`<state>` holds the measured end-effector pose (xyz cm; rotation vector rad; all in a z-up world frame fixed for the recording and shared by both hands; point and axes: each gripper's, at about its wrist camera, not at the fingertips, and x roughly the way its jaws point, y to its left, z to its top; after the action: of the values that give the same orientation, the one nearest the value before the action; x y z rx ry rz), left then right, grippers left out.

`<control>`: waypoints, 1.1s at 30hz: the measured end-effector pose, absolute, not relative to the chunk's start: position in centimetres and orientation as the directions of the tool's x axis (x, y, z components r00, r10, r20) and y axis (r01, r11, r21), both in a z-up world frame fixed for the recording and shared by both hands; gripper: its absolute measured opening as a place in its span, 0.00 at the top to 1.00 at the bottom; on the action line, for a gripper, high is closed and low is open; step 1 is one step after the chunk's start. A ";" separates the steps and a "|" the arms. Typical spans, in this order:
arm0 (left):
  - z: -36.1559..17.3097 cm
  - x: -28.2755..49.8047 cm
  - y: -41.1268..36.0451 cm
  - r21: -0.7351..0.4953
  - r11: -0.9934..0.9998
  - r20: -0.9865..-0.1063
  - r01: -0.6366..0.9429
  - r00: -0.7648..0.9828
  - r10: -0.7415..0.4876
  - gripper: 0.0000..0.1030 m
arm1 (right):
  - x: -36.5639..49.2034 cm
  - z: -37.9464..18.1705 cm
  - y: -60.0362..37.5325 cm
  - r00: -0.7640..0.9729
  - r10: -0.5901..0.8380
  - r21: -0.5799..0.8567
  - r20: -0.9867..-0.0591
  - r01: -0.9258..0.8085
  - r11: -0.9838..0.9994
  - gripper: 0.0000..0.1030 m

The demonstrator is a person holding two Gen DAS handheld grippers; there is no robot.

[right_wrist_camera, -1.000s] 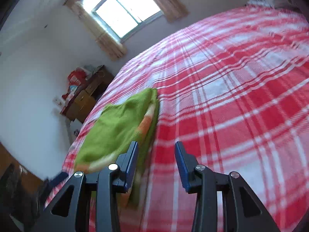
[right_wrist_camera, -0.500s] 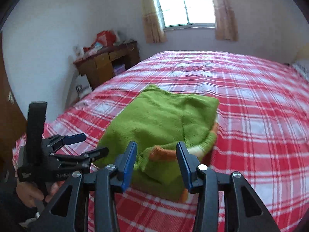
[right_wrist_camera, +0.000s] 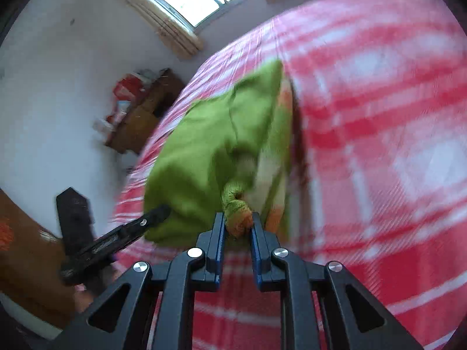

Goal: Fold small clothes
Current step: 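Fold the held edges over the sweater and open both grippers, then grasp the folded sweater bundle with the right gripper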

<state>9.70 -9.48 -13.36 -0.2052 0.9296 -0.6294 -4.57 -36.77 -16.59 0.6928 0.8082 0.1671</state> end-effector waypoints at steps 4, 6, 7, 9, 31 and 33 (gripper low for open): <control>-12.5 9.0 -10.2 -0.320 0.830 -0.718 0.457 0.455 -0.527 0.57 | -5.3 -16.5 -36.1 0.687 0.321 0.534 -0.652 0.116 0.837 1.00; -11.6 8.5 -10.5 -0.225 0.864 -0.738 0.451 0.500 -0.454 0.41 | -6.2 -14.5 -36.4 0.729 0.259 0.485 -0.634 0.114 0.867 0.98; -11.1 8.3 -10.4 -0.190 0.876 -0.739 0.444 0.523 -0.425 0.37 | -6.6 -13.7 -36.5 0.744 0.243 0.472 -0.623 0.111 0.875 0.98; -10.5 8.2 -10.1 -0.137 0.891 -0.739 0.432 0.555 -0.383 0.35 | -6.8 -12.2 -37.1 0.768 0.198 0.443 -0.610 0.123 0.888 0.98; -9.4 8.5 -8.4 -0.016 0.930 -0.698 0.367 0.662 -0.273 0.10 | -5.2 -10.5 -39.6 0.810 0.220 0.570 -0.543 0.164 0.805 0.21; -9.1 9.3 -7.7 -0.086 0.934 -0.694 0.348 0.651 -0.307 0.09 | -4.5 -9.8 -39.8 0.814 0.182 0.530 -0.551 0.173 0.830 0.21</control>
<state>9.30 -7.73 -9.08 0.0562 0.7773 -0.3719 -4.47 -39.78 -9.78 0.6011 0.6290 0.0052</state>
